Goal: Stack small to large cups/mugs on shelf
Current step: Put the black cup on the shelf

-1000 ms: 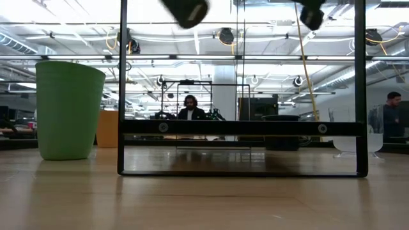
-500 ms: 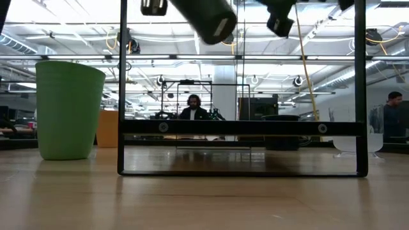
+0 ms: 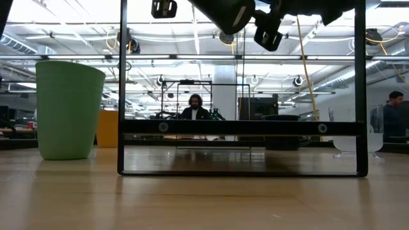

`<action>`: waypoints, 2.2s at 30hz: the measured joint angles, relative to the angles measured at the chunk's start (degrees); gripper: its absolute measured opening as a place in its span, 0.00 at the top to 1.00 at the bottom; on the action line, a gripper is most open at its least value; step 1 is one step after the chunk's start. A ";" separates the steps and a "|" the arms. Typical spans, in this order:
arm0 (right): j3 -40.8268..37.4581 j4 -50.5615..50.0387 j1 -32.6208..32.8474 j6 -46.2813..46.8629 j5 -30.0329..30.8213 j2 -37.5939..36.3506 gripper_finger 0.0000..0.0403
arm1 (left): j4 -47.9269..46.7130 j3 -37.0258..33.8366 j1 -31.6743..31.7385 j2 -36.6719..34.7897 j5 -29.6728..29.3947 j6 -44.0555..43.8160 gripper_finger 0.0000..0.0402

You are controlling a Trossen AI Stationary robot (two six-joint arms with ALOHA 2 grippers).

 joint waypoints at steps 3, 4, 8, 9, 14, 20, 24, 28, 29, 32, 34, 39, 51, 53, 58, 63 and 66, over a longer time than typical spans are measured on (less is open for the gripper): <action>0.01 0.39 0.00 -0.30 -0.16 1.20 0.44 | 0.03 -0.02 0.07 0.15 0.53 0.07 1.00; 0.02 0.48 0.00 -0.40 -0.25 1.50 0.44 | 0.12 -0.02 0.07 0.44 0.57 0.05 1.00; 0.02 -0.03 0.00 -2.18 -0.84 2.95 0.44 | 1.58 -0.11 0.06 1.01 1.68 -0.30 1.00; 0.02 -0.03 -0.02 -2.76 -0.84 3.22 0.44 | 2.42 -0.10 -0.16 0.96 2.17 -0.28 1.00; 0.02 -0.34 -1.00 -4.76 -0.67 3.25 0.44 | 2.14 -0.09 -0.68 0.81 2.17 -0.92 1.00; 0.00 -0.40 -2.08 -2.89 -2.46 3.28 0.41 | 1.75 -0.09 -1.01 0.81 3.34 -0.06 1.00; 0.00 0.29 -1.92 -0.04 -4.55 3.28 0.36 | 1.32 -0.04 -0.22 0.81 3.12 0.87 1.00; 0.00 1.32 -1.36 2.14 -4.51 3.28 0.30 | 1.00 -0.02 0.56 0.81 2.82 1.11 1.00; 0.00 1.68 -1.36 2.82 -4.48 3.28 0.29 | 0.83 -0.02 0.68 0.81 2.90 1.16 1.00; 0.00 2.18 -1.42 4.96 -3.83 3.28 0.24 | 0.85 -0.02 0.77 0.81 3.00 1.30 1.00; 0.00 2.29 -1.42 5.89 -2.44 3.28 0.21 | 0.87 -0.02 0.81 0.81 3.00 1.54 1.00; 0.00 2.61 -1.40 7.78 -1.89 4.65 0.14 | 0.83 0.00 0.79 1.94 3.88 1.77 1.00; -0.04 8.59 0.80 3.69 -1.15 6.55 0.12 | 1.05 0.00 2.64 4.96 9.67 2.62 1.00; -0.04 9.10 1.12 2.35 -1.13 6.38 0.12 | 1.44 0.00 3.03 4.96 10.60 3.10 1.00; -0.04 9.96 2.06 0.41 -0.11 6.40 0.12 | 1.93 0.00 5.54 4.96 13.62 2.51 1.00; -0.04 9.99 2.40 -0.09 0.31 6.40 0.12 | 4.33 0.00 7.10 4.96 15.72 0.84 1.00; -0.04 10.00 2.37 -0.07 0.18 6.42 0.12 | 5.21 0.00 7.13 4.96 16.32 0.55 1.00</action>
